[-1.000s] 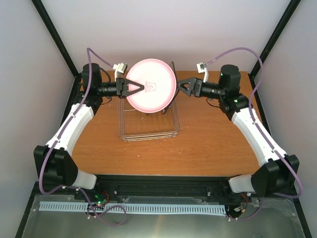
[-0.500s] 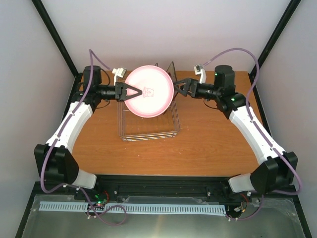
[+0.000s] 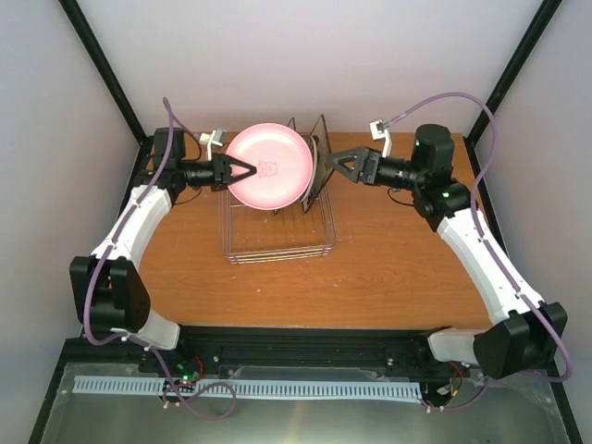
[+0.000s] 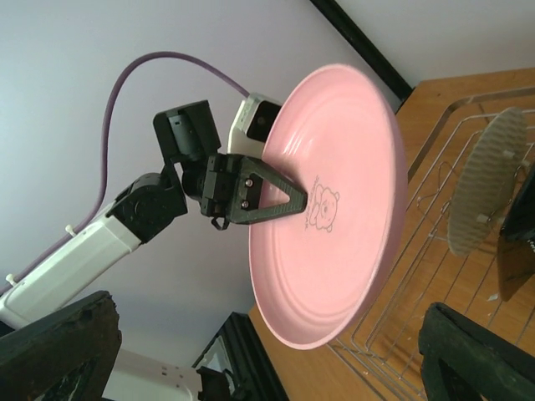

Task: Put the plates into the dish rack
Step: Insert the plate into the dish rack.

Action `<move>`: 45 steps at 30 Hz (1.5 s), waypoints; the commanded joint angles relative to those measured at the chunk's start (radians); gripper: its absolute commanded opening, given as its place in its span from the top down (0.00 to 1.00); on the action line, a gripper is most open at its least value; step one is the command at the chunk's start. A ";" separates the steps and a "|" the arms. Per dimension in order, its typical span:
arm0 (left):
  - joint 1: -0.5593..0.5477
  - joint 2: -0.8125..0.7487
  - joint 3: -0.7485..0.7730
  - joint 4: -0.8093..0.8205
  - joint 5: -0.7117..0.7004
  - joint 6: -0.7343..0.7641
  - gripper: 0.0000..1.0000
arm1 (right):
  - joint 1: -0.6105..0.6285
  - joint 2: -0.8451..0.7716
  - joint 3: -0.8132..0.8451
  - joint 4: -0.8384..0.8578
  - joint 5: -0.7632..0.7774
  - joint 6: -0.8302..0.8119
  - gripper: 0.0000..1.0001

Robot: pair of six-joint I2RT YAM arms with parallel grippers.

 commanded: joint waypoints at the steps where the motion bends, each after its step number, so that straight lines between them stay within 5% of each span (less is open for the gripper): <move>1: -0.002 -0.033 0.008 0.053 0.032 -0.026 0.99 | 0.034 0.028 -0.003 0.036 -0.003 0.001 0.04; 19: -0.071 -0.136 -0.118 0.172 0.062 -0.162 0.99 | 0.136 0.163 0.037 0.123 0.028 0.031 0.02; 22: -0.088 -0.138 -0.149 0.174 0.049 -0.159 0.99 | 0.157 0.185 0.071 0.115 0.035 0.034 0.09; 24: -0.091 -0.135 -0.159 0.176 0.044 -0.155 0.99 | 0.171 0.204 0.102 0.093 0.041 0.031 0.27; 27: -0.091 -0.125 -0.122 0.113 0.010 -0.101 0.98 | 0.179 0.222 0.142 0.044 0.057 0.022 0.78; 28: -0.091 -0.116 -0.098 0.080 -0.006 -0.077 0.95 | 0.179 0.222 0.152 0.024 0.069 0.019 0.96; 34: -0.090 -0.079 0.068 -0.157 -0.186 0.130 0.60 | 0.171 0.254 0.282 -0.205 0.146 0.006 0.97; 38: -0.085 -0.072 0.198 -0.279 -0.407 0.243 0.20 | 0.149 0.282 0.356 -0.329 0.156 0.016 0.97; 45: -0.122 -0.226 0.249 -0.313 -0.869 0.423 0.00 | 0.089 0.410 0.622 -0.627 0.149 -0.023 0.97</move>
